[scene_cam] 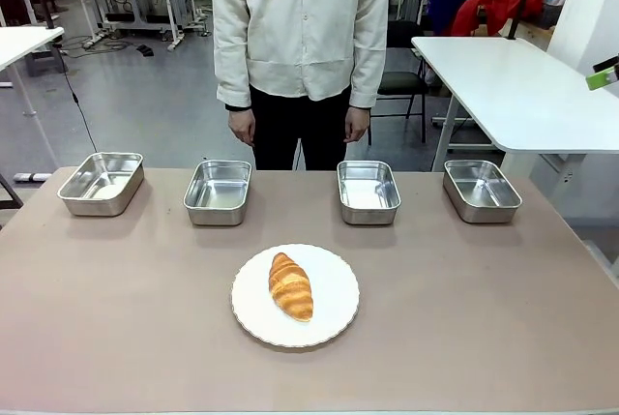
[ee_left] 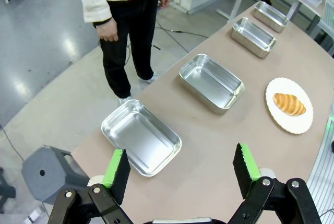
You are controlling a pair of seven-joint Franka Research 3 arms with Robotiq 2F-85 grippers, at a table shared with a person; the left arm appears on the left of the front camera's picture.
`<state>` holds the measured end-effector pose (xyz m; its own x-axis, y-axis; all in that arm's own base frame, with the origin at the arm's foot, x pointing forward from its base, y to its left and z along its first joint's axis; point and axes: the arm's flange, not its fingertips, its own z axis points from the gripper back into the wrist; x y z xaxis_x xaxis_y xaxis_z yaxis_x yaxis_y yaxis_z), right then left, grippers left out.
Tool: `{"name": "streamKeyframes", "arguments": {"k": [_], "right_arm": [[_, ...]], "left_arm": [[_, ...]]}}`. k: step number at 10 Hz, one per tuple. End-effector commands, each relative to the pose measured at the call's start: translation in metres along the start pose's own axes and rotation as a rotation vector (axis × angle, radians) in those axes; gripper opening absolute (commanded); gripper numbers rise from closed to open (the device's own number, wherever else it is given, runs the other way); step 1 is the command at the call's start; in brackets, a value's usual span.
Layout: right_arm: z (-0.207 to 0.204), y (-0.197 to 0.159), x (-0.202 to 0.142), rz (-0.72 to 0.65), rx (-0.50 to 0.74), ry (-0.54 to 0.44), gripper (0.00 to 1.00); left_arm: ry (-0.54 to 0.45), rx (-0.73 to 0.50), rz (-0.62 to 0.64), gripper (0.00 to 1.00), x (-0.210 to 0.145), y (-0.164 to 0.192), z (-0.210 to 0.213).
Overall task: Place the bread in the container.
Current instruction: Place the Butter Roll into the Airtight Container indicated by the human.
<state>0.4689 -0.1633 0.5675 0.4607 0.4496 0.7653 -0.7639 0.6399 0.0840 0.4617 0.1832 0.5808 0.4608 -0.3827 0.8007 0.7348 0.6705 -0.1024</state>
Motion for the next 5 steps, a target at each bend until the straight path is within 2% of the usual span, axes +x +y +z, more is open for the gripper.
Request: {"name": "streamKeyframes", "arguments": {"k": [1, 5], "right_arm": [[-0.0001, 0.0006, 0.0008, 0.002, 0.004, -0.005, 1.00], [-0.0001, 0.0006, 0.0008, 0.002, 0.004, -0.005, 1.00]], "left_arm": [[-0.009, -0.011, -0.014, 1.00, -0.0014, 0.0006, 0.0026], [-0.009, -0.011, -0.014, 1.00, -0.0014, 0.0006, 0.0026]]}}
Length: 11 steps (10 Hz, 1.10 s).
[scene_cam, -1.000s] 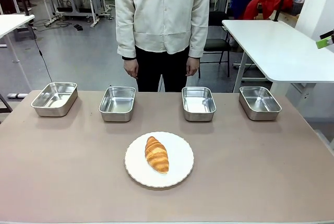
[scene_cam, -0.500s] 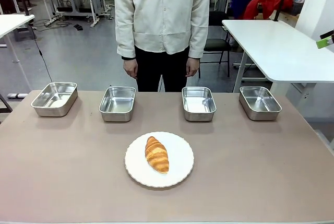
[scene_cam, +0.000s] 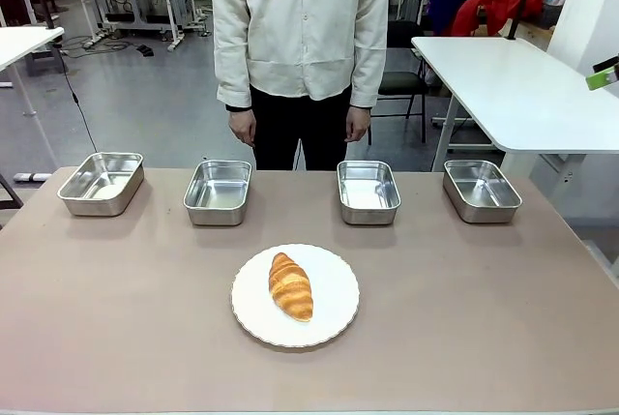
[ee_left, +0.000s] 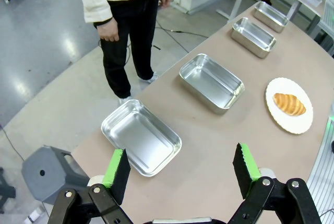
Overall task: Place the bread in the container.
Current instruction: Place the Butter Roll into the Airtight Container indicated by the human.
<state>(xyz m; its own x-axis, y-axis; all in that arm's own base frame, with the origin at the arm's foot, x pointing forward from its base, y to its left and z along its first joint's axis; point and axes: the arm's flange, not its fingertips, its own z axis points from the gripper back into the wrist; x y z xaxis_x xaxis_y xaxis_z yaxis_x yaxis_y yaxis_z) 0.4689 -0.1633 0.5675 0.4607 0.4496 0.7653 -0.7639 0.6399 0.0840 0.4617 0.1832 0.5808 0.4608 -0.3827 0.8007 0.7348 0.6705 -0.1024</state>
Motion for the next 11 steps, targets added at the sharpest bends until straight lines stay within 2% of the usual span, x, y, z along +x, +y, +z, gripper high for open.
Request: {"name": "streamKeyframes", "arguments": {"k": [1, 11], "right_arm": [[-0.0001, 0.0006, 0.0008, 0.002, 0.004, -0.005, 1.00], [-0.0001, 0.0006, 0.0008, 0.002, 0.004, -0.005, 1.00]], "left_arm": [[-0.009, -0.011, -0.014, 1.00, -0.0014, 0.0006, 0.0026], [-0.009, -0.011, -0.014, 1.00, -0.0014, 0.0006, 0.0026]]}}
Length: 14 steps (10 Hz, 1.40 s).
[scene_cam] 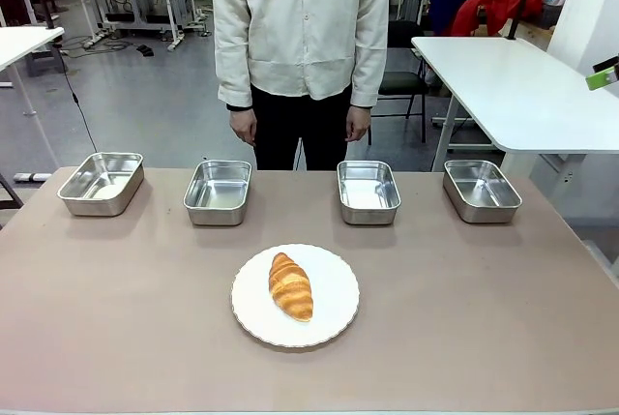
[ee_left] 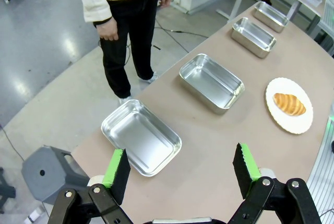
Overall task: Place the bread in the container.
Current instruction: Place the Butter Roll into the Airtight Container indicated by the human.
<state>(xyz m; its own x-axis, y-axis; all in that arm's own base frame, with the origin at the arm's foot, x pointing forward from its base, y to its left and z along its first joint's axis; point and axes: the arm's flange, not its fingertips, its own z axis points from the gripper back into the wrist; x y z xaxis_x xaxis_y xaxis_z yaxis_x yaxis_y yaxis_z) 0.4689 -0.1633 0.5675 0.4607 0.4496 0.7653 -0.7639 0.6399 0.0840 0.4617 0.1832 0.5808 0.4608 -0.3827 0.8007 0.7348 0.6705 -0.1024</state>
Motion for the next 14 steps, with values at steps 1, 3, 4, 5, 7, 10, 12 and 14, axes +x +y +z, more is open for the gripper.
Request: {"name": "streamKeyframes", "arguments": {"k": [1, 3, 4, 5, 7, 10, 12, 14], "right_arm": [[-0.0001, 0.0006, 0.0008, 0.003, 0.004, -0.005, 1.00], [-0.0001, 0.0006, 0.0008, 0.003, 0.004, -0.005, 1.00], [-0.0001, 0.0006, 0.0008, 0.003, 0.004, -0.005, 1.00], [-0.0001, 0.0006, 0.0008, 0.003, 0.004, -0.005, 1.00], [-0.0001, 0.0006, 0.0008, 0.003, 0.004, -0.005, 1.00], [-0.0001, 0.0006, 0.0008, 0.003, 0.004, -0.005, 1.00], [-0.0001, 0.0006, 0.0008, 0.003, 0.004, -0.005, 1.00], [-0.0001, 0.0006, 0.0008, 0.003, 0.004, -0.005, 1.00]], "left_arm": [[-0.009, -0.011, -0.014, 1.00, -0.0014, 0.0006, 0.0026], [-0.009, -0.011, -0.014, 1.00, -0.0014, 0.0006, 0.0026], [-0.009, -0.011, -0.014, 1.00, -0.0014, 0.0006, 0.0026], [-0.009, -0.011, -0.014, 1.00, -0.0014, 0.0006, 0.0026], [-0.009, -0.011, -0.014, 1.00, -0.0014, 0.0006, 0.0026], [-0.009, -0.011, -0.014, 1.00, -0.0014, 0.0006, 0.0026], [-0.009, -0.011, -0.014, 1.00, -0.0014, 0.0006, 0.0026], [-0.009, -0.011, -0.014, 1.00, -0.0014, 0.0006, 0.0026]]}}
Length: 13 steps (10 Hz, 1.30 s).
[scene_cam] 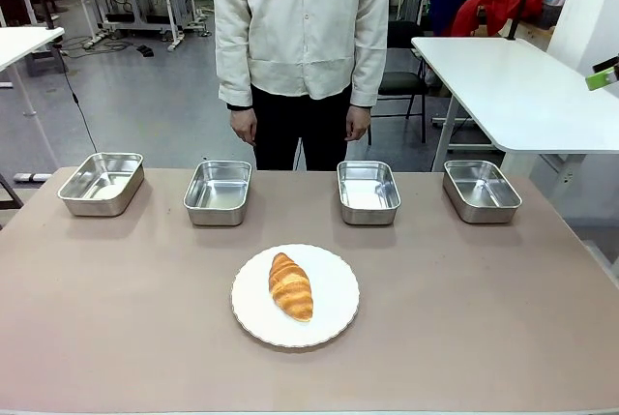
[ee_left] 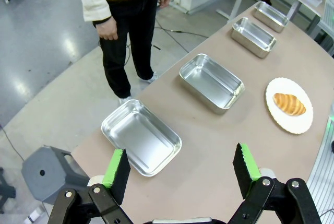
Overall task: Place the bread in the container.
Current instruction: Place the Butter Roll into the Airtight Container indicated by the human.
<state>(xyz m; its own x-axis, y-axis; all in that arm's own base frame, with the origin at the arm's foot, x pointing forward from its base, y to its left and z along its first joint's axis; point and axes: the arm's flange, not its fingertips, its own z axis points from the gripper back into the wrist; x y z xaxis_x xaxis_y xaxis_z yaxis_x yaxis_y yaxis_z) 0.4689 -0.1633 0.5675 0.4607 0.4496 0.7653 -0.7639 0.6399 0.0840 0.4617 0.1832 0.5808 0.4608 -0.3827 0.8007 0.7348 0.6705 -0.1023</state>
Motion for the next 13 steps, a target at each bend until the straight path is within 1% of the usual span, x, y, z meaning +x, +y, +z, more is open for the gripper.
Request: {"name": "streamKeyframes", "arguments": {"k": [1, 13], "right_arm": [[-0.0001, 0.0006, 0.0008, 0.003, 0.004, -0.005, 1.00], [-0.0001, 0.0006, 0.0008, 0.003, 0.004, -0.005, 1.00]], "left_arm": [[-0.009, -0.011, -0.014, 1.00, -0.0014, 0.0005, 0.0026], [-0.009, -0.011, -0.014, 1.00, -0.0014, 0.0005, 0.0026]]}}
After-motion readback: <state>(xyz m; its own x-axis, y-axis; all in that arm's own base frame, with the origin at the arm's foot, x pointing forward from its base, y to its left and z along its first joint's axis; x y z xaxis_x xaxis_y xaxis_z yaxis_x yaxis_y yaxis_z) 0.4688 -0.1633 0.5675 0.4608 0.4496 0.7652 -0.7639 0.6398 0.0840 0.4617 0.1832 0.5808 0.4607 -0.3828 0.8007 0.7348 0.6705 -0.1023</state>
